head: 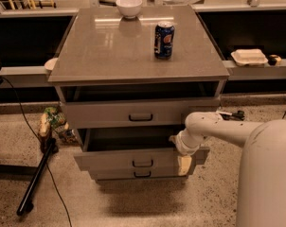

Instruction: Open middle drawer

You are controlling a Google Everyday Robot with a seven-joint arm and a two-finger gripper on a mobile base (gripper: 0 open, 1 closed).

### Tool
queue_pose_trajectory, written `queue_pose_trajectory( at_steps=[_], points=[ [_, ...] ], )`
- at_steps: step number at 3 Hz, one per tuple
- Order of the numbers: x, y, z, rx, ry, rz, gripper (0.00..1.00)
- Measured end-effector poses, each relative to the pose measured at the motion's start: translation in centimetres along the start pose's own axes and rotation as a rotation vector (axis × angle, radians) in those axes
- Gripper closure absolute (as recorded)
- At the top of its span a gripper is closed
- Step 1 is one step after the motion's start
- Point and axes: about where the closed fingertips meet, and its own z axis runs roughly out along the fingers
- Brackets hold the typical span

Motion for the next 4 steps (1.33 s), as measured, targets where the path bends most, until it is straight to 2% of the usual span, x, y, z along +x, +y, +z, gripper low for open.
queue_pose_trajectory(
  at_steps=[1, 3, 4],
  points=[
    [-0.4, 0.9, 0.1, -0.032, 0.014, -0.010, 0.00],
    [-0.9, 3.1, 2.8, -0.186, -0.065, -0.013, 0.00],
    [-1.1, 4.1, 3.2, -0.234, -0.058, -0.015, 0.17]
  ],
)
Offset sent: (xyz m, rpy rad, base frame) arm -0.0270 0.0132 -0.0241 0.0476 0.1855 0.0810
